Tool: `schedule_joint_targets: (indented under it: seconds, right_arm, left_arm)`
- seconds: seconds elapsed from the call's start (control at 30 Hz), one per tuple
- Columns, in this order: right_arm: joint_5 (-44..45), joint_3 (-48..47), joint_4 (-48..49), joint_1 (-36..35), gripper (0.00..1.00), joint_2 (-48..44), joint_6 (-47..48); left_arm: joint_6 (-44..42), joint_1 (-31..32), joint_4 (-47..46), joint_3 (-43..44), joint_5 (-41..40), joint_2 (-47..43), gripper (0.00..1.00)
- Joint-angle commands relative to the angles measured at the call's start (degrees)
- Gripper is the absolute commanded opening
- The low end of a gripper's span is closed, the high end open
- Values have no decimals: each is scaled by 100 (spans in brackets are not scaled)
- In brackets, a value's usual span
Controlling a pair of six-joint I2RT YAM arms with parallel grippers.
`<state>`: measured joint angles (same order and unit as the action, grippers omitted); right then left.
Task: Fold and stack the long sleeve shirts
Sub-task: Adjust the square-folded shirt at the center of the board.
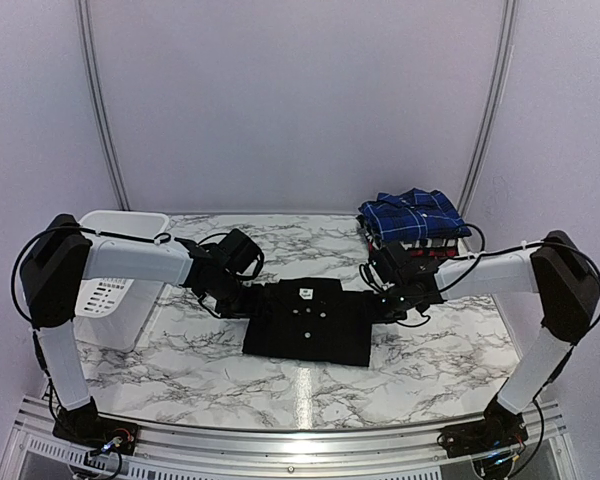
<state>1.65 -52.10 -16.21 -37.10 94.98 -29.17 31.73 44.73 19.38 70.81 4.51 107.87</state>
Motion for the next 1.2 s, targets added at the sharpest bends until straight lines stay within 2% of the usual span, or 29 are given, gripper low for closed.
schedule_joint_targets:
  seconds: [0.0,0.3,0.4,0.53,0.9,1.17]
  right_arm:
    - [138,-345,186,35,28,228,-21]
    - [212,-398,247,49,23,405,-10]
    - [211,-404,260,46,16,407,-23]
    - [233,-468,160,47,0,358,-12]
    - [603,-266,-355,62,0,-370,-57]
    - [537,264,-35,252,0,-37,-126]
  left_arm:
    - [-63,6,-91,-84,55,110,66]
    - [-70,3,-100,-104,89,115,66]
    - [-79,1,-100,-94,105,124,66]
    - [-83,4,-101,-87,119,132,66]
    - [-79,-17,-100,-146,86,97,65]
    - [-96,-28,-103,-129,94,131,65]
